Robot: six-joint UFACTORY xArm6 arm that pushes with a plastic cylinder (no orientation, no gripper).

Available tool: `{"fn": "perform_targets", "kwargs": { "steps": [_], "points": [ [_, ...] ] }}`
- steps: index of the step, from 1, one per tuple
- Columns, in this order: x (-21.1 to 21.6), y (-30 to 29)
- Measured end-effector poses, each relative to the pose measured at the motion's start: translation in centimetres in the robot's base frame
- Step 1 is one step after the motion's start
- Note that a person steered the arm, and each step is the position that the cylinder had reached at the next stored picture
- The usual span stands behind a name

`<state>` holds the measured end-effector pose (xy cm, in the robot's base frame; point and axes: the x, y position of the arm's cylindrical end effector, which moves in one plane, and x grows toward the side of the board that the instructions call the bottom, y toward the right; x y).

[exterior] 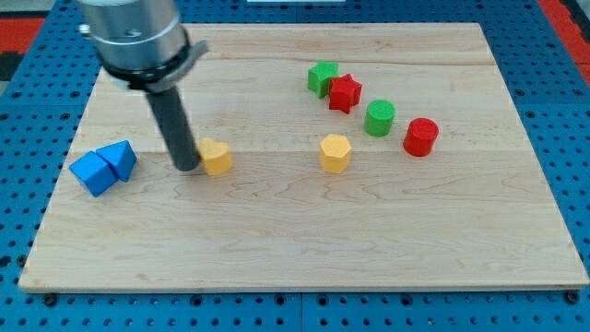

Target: Move the blue cube above to the blue triangle

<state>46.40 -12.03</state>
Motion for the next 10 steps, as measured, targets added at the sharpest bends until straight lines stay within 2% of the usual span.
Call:
{"fn": "perform_targets", "kwargs": {
  "steps": [1, 2, 3, 5, 7, 9, 10],
  "points": [
    [0.1, 3.1],
    [1.3, 3.1],
    [6.8, 1.1],
    [6.6, -13.2],
    [-2.7, -13.1],
    [-9.5, -11.5],
    [-9.9, -10.3]
  ]
}}
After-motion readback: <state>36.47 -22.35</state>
